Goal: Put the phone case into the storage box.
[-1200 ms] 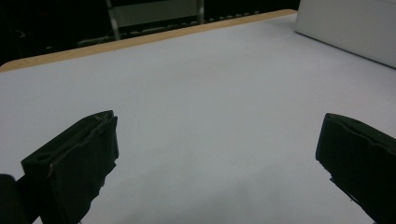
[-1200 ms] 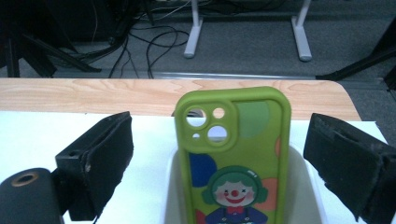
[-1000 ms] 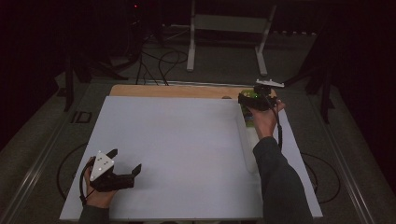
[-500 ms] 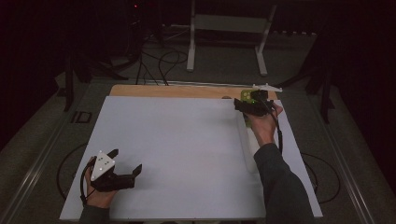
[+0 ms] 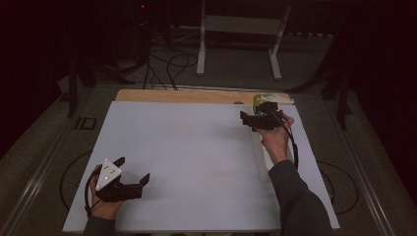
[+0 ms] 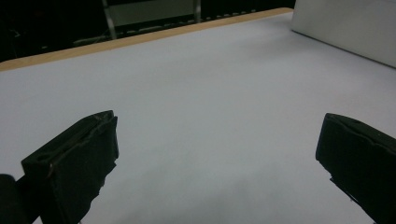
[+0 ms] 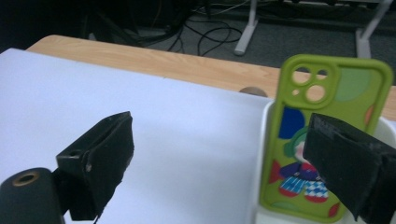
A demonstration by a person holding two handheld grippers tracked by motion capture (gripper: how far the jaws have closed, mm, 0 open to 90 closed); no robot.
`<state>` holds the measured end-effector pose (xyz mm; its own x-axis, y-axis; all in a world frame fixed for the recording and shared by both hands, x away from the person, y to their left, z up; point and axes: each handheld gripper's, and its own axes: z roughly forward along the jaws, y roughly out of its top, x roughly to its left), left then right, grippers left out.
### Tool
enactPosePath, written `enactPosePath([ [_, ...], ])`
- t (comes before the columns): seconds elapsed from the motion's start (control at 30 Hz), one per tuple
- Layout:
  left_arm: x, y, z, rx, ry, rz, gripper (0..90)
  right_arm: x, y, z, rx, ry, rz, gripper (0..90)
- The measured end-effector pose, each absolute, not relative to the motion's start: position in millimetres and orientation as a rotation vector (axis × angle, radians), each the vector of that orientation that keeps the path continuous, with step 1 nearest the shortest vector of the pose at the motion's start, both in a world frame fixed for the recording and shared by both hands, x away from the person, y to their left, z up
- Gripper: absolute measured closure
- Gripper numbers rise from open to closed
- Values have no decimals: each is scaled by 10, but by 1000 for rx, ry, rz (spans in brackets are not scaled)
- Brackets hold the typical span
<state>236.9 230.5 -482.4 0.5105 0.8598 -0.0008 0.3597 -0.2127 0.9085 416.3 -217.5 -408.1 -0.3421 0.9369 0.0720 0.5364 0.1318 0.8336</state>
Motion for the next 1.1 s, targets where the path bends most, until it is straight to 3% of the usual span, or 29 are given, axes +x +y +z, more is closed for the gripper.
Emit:
enactPosePath([
  [0.73,2372,2300,-4824,1796,1010,639,0,3586,-2049,-4053,1268,2026,1238,85],
  [1.1,2375,2295,-4823,1798,1004,637,0,3212,-2028,-4205,1179,2075,1247,109],
])
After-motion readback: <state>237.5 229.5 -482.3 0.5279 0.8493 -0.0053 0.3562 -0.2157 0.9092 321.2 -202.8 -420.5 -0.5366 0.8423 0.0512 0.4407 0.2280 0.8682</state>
